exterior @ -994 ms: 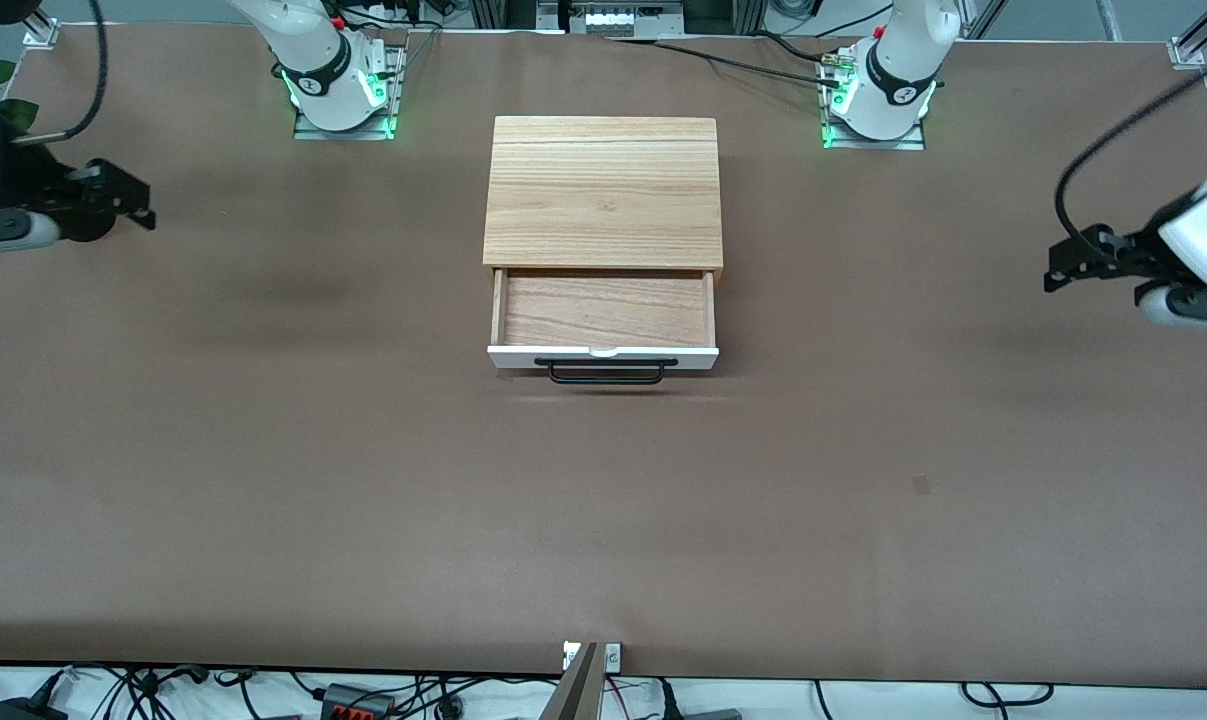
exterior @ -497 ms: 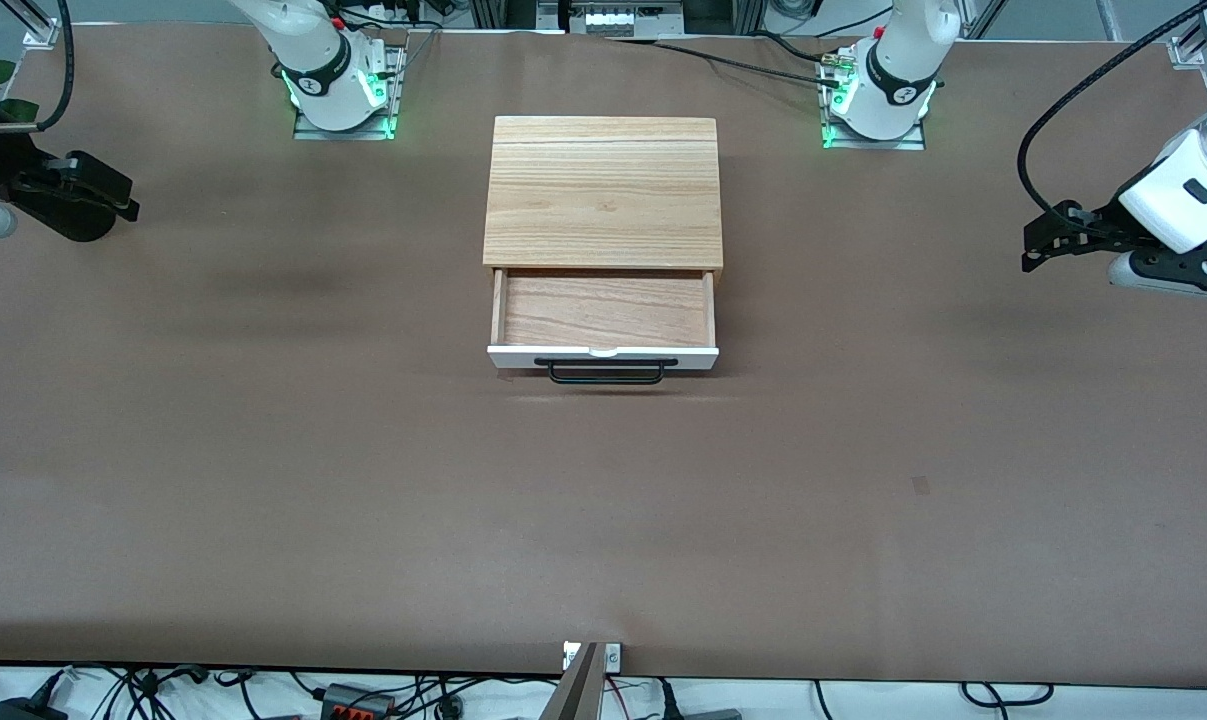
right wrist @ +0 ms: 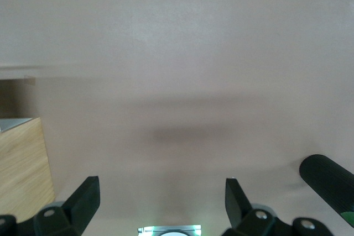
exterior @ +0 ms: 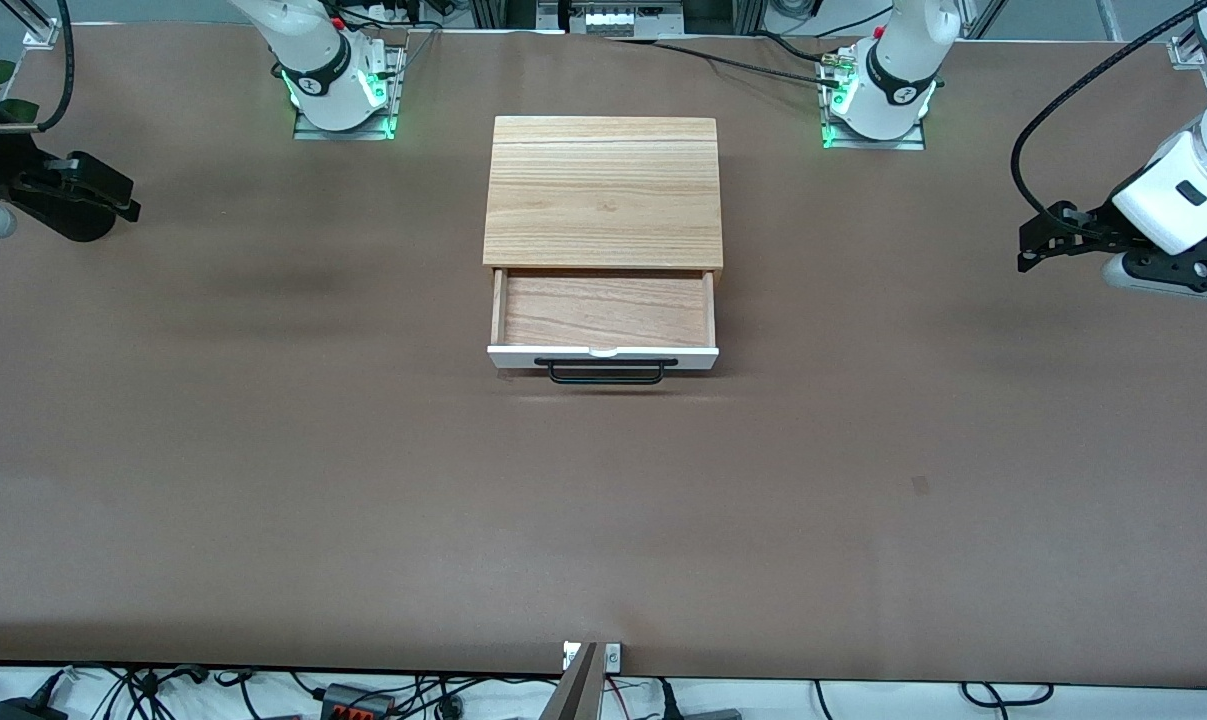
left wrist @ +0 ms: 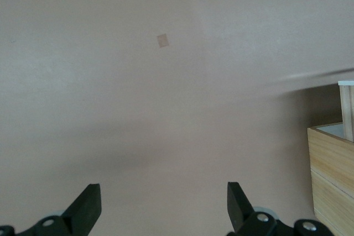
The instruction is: Pull top drawer with both arms simultaneously
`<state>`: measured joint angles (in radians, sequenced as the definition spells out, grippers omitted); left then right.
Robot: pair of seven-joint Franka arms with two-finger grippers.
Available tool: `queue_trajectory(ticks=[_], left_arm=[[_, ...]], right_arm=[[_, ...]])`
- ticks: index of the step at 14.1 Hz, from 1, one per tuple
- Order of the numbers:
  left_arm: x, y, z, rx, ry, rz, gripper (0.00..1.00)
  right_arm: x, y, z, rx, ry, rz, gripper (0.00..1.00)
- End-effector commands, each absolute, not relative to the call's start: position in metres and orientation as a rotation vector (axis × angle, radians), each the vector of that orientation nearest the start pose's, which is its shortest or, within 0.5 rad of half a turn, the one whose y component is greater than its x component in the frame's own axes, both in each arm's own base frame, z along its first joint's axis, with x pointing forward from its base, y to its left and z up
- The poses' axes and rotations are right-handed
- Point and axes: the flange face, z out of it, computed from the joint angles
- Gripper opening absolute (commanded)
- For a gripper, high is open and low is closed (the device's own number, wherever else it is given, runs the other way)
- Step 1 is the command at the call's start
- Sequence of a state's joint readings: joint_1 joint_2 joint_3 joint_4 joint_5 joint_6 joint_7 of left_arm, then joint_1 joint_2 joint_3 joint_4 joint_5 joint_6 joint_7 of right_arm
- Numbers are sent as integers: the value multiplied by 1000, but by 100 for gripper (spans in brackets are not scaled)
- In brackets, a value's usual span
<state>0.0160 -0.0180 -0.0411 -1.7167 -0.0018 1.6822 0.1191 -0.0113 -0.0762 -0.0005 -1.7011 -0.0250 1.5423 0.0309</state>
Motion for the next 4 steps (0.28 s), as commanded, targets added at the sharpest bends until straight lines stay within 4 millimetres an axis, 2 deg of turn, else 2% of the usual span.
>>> queue_trajectory(ticks=[1,4], left_arm=[[553,-19,578,-3121,220,22,100],[554,-18,577,-3129,217,29,100]], right_arm=[[525,-7,603,-3156,89,150,100],[526,-5,603,-3157,85,147,100]])
